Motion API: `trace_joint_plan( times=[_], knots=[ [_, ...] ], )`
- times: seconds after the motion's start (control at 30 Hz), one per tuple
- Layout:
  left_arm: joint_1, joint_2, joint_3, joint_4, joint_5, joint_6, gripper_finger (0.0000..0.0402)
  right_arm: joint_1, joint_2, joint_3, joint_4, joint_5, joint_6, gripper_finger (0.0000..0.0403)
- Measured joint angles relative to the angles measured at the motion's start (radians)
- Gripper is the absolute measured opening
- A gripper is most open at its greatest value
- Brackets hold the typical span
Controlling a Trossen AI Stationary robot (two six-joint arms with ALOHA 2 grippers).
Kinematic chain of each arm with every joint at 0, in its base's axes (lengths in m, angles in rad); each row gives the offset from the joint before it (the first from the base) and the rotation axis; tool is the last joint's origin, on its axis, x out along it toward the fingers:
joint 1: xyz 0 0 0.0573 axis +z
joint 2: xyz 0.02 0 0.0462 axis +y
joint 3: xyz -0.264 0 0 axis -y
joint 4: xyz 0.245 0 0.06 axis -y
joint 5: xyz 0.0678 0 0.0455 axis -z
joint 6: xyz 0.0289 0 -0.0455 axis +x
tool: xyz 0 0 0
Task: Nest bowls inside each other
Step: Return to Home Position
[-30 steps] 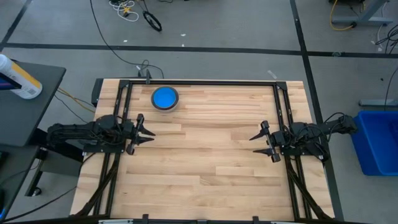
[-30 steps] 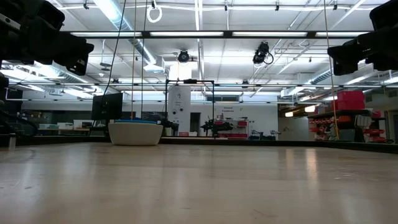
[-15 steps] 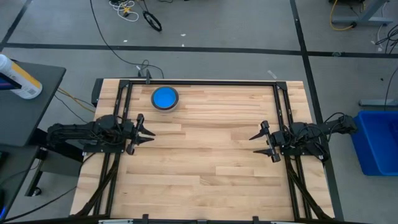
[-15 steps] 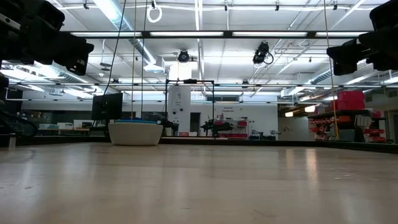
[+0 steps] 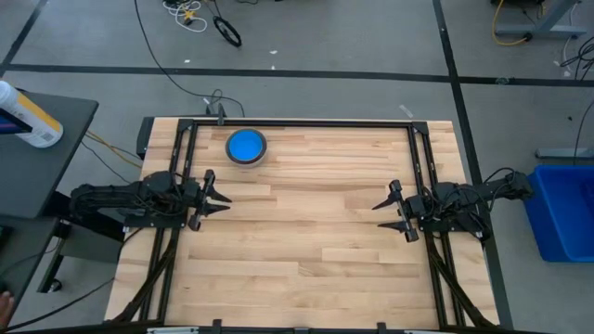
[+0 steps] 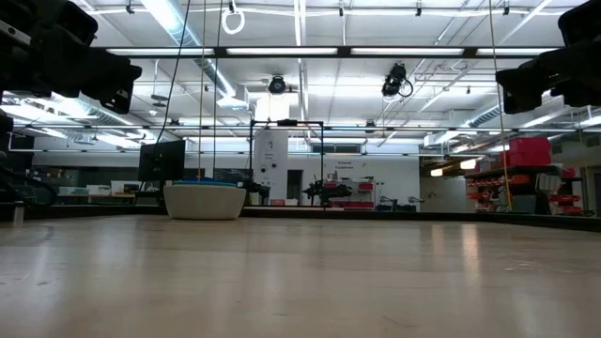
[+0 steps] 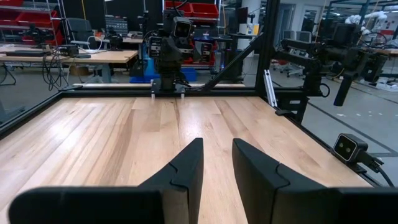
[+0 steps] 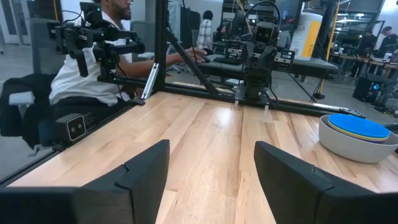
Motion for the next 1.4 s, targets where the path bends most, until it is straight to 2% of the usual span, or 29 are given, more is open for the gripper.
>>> trace_joint_plan(
  times=[0.87, 1.4],
  knots=[
    [0.0, 0.0, 0.0, 0.0, 0.0, 0.0, 0.0093, 0.0, 0.0, 0.0, 0.0, 0.0, 0.0, 0.02],
    [0.0, 0.0, 0.0, 0.0, 0.0, 0.0, 0.0093, 0.0, 0.0, 0.0, 0.0, 0.0, 0.0, 0.0192]
  ],
)
